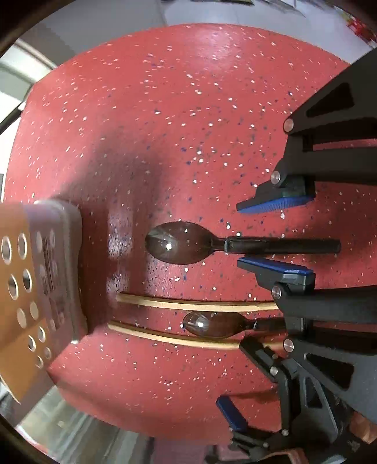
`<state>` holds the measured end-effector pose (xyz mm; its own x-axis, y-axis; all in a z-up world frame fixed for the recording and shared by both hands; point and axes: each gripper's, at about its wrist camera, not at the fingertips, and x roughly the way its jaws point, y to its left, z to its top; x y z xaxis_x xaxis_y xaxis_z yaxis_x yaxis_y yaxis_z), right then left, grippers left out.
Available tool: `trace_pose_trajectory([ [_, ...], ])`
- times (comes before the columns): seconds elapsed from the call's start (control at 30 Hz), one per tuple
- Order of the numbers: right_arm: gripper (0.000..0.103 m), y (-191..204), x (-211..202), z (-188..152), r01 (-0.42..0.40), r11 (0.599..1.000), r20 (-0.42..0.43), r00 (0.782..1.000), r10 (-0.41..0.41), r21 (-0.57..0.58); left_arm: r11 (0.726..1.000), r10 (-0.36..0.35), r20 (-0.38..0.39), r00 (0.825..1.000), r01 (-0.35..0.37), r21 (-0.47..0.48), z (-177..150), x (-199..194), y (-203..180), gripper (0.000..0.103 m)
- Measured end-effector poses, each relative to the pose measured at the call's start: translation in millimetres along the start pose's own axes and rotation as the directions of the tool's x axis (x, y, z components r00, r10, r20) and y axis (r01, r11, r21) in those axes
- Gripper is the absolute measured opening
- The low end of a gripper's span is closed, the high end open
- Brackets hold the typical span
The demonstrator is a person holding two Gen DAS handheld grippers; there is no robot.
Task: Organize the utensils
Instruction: 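Grasp a brown spoon with the right tool while the left tool grasps a wooden chopstick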
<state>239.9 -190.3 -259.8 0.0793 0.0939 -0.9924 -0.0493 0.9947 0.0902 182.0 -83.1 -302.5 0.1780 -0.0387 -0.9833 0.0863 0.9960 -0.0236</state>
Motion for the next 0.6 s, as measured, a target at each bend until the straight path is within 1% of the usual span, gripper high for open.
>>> trace_pose_trajectory([
  [0.07, 0.034, 7, 0, -3, 0.031, 0.999, 0.004, 1.0, -0.031, -0.02, 1.0, 0.002, -0.001, 1.0, -0.002, 0.002, 2, -1, 2, 0.103],
  [0.17, 0.034, 8, 2, -4, 0.029, 1.0, 0.003, 1.0, -0.029, -0.006, 1.0, 0.002, 0.0, 1.0, -0.002, 0.003, 14, -2, 1, 0.103],
  [0.2, 0.035, 9, 0, -1, 0.031, 1.0, 0.003, 1.0, -0.031, -0.003, 1.0, 0.0, 0.001, 1.0, 0.0, 0.007, 17, -3, 6, 0.103],
  [0.27, 0.038, 12, 1, 4, 0.039, 0.999, 0.0, 0.999, -0.039, -0.009, 1.0, -0.005, 0.003, 1.0, 0.005, 0.024, 27, -3, 2, 0.103],
  [0.3, 0.037, 15, 2, 6, 0.05, 0.999, -0.002, 0.999, -0.05, -0.019, 0.999, -0.006, 0.004, 1.0, 0.006, 0.031, 33, -3, -2, 0.103],
  [0.37, 0.032, 18, 4, 7, 0.077, 0.996, 0.013, 0.997, -0.077, -0.034, 0.999, -0.002, 0.005, 1.0, 0.002, 0.038, 45, -2, -9, 0.103],
  [0.43, 0.029, 22, 5, 7, 0.075, 0.997, 0.008, 0.997, -0.074, -0.036, 0.999, -0.013, -0.006, 1.0, 0.013, 0.042, 50, -4, -10, 0.103],
  [0.47, 0.024, 21, 5, 8, 0.078, 0.996, 0.006, 0.997, -0.078, -0.048, 0.999, -0.015, -0.003, 1.0, 0.016, 0.05, 52, -6, -11, 0.103],
  [0.5, 0.012, 20, 4, 8, 0.074, 0.996, 0.003, 0.997, -0.074, -0.057, 0.997, -0.021, 0.004, 1.0, 0.02, 0.068, 52, -8, -13, 0.103],
  [0.53, 0.012, 20, 4, 8, 0.064, 0.997, -0.002, 0.998, -0.064, -0.053, 0.995, -0.028, 0.012, 1.0, 0.027, 0.096, 53, -11, -17, 0.103],
  [0.57, 0.012, 18, 4, 8, 0.055, 0.998, -0.003, 0.998, -0.055, -0.044, 0.993, -0.037, 0.017, 0.999, 0.035, 0.116, 53, -15, -17, 0.093],
  [0.6, 0.012, 14, 3, 6, 0.042, 0.999, 0.0, 0.999, -0.042, -0.029, 0.987, -0.051, 0.03, 0.998, 0.046, 0.152, 53, -16, -24, 0.075],
])
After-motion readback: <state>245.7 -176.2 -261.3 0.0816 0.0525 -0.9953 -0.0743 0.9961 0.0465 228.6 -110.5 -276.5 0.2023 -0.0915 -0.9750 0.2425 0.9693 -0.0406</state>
